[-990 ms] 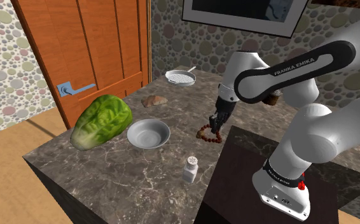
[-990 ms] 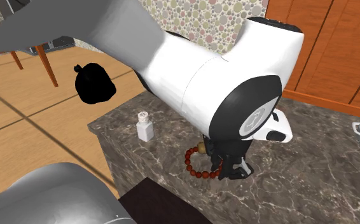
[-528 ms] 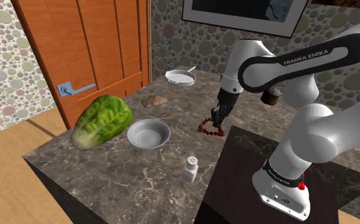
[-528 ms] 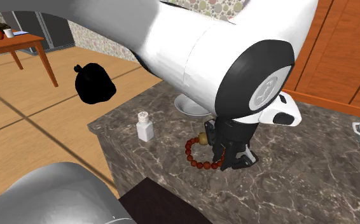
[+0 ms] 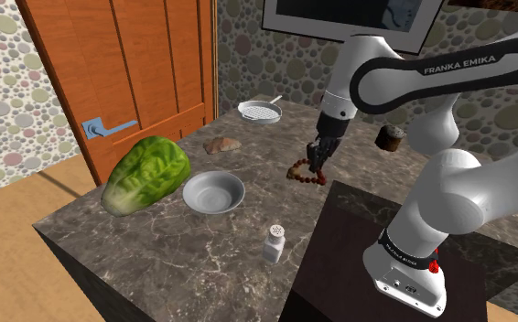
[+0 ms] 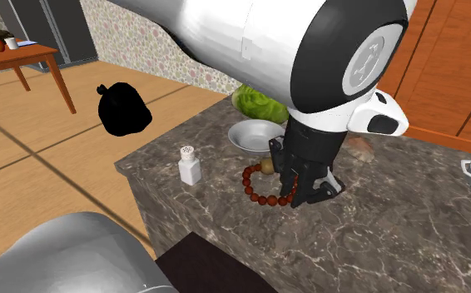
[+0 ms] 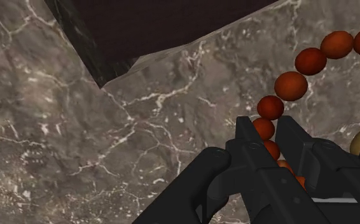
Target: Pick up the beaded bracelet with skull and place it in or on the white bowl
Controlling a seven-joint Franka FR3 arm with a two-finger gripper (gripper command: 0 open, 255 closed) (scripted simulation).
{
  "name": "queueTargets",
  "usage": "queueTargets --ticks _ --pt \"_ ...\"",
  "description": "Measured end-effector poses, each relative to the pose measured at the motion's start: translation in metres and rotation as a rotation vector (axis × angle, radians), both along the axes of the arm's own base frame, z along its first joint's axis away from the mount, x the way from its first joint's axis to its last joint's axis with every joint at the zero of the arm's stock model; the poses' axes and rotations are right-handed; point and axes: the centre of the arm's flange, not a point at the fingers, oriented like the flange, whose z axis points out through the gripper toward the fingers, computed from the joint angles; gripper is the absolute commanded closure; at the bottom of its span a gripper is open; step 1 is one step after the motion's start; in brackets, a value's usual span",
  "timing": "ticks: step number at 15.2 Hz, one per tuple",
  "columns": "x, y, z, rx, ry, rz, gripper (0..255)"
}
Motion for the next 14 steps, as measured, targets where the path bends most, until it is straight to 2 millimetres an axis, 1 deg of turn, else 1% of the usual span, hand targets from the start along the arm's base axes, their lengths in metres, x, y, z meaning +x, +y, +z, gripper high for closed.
queueTargets --ticks 5,6,8,10,12,14 --pt "0.0 0.0 0.025 0.0 0.0 0.0 255" --pt "0.004 0.005 0.028 0.0 0.0 0.0 255" --pt "0.017 0.019 0.03 -0.001 0.001 0.0 255" --pt "0.036 0.036 0.032 -0.001 0.001 0.0 255" --pt "0.049 0.057 0.032 -0.002 0.001 0.0 255" --pt "0.068 0.079 0.033 -0.002 0.0 0.001 255"
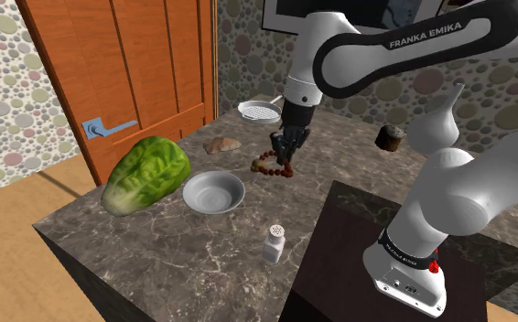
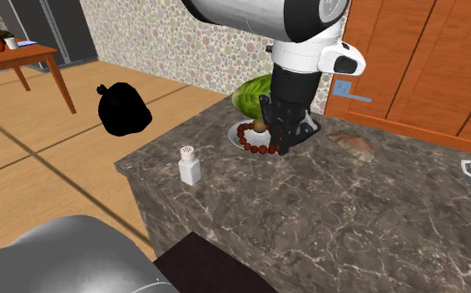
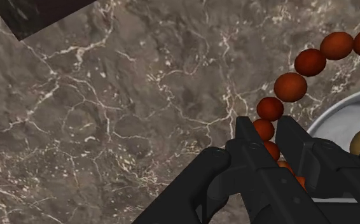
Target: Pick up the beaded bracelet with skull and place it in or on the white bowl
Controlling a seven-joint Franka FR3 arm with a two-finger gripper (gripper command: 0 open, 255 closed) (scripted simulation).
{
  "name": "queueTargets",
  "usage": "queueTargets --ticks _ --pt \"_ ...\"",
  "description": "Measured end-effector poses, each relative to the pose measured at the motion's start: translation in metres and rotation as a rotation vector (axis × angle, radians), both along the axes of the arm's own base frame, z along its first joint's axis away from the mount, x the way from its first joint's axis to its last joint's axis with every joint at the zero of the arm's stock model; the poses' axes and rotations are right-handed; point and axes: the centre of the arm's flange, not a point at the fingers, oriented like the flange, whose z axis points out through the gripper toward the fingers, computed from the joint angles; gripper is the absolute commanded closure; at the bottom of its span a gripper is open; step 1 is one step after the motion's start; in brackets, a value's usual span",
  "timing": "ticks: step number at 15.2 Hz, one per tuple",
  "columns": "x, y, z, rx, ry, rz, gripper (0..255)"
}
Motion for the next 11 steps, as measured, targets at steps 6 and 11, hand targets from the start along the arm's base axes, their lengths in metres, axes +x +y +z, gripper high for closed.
queueTargets --ticks 6,11 --pt "0.056 0.058 0.005 0.0 0.0 0.0 255" --pt "0.095 0.103 0.002 0.001 0.0 0.0 255"
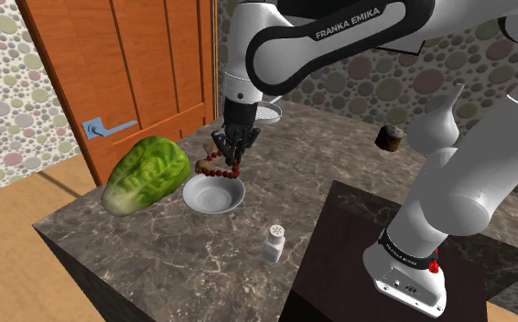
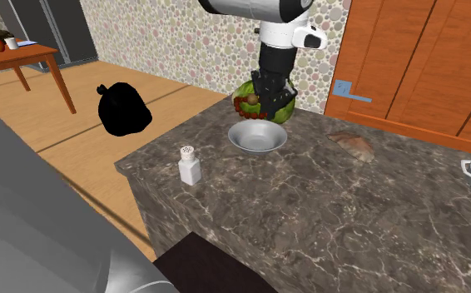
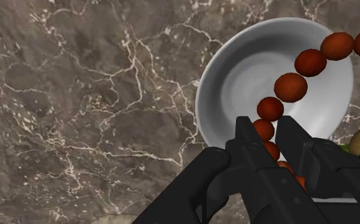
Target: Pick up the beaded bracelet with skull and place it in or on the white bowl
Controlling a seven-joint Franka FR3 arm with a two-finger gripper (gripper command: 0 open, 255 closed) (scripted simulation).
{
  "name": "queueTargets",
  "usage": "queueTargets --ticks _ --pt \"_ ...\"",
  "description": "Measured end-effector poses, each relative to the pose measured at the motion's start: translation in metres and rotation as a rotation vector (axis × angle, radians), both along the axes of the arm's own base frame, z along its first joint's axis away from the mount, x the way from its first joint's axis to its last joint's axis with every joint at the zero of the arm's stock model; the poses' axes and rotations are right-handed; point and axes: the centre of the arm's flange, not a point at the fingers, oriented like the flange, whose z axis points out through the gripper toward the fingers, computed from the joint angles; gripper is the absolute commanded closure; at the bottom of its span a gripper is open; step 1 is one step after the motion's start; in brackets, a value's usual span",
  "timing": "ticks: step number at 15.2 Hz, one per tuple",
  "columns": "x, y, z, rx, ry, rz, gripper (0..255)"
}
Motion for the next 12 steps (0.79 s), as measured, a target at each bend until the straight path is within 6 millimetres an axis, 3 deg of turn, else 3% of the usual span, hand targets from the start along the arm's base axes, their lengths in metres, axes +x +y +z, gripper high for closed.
queueTargets --ticks 12 --pt "0.004 0.007 -0.061 0.001 0.001 -0.001 255"
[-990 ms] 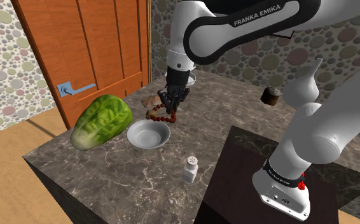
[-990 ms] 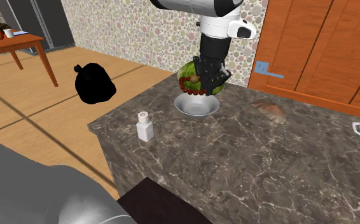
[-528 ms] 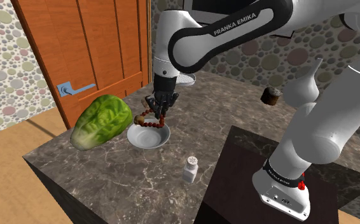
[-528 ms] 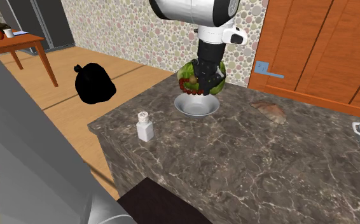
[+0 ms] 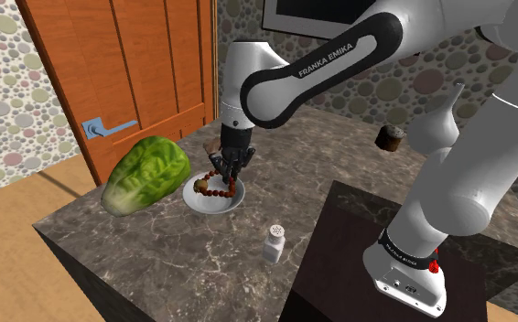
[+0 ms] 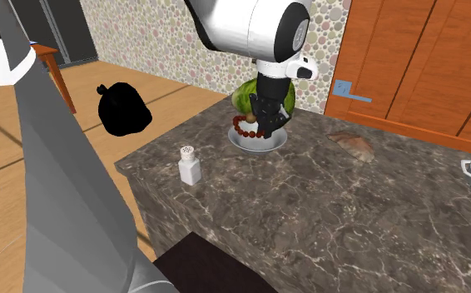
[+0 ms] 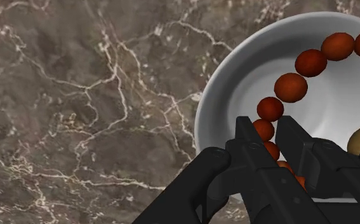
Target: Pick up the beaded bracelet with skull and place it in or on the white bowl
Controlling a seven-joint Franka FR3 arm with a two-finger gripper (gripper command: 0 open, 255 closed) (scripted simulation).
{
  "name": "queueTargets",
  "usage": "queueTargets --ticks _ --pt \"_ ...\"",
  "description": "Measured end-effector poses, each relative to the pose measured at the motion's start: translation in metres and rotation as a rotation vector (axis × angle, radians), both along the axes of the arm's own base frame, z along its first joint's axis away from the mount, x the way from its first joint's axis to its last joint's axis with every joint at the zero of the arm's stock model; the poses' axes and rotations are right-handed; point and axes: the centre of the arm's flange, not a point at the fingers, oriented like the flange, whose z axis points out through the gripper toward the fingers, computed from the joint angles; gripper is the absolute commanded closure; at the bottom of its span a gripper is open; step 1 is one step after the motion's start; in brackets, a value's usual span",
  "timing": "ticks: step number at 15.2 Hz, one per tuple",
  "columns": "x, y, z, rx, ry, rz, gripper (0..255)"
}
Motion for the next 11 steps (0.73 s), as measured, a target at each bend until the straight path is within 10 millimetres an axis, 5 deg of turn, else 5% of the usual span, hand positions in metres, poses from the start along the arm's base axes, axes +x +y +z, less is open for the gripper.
queueTargets --ticks 8,9,11 --pt "0.0005 -0.002 -0.0138 0.0 0.0 0.0 255" --pt "0.0005 -0.002 -0.0138 0.0 0.0 0.0 0" --pt "0.0005 -0.002 -0.0138 0.0 -0.001 0.0 0"
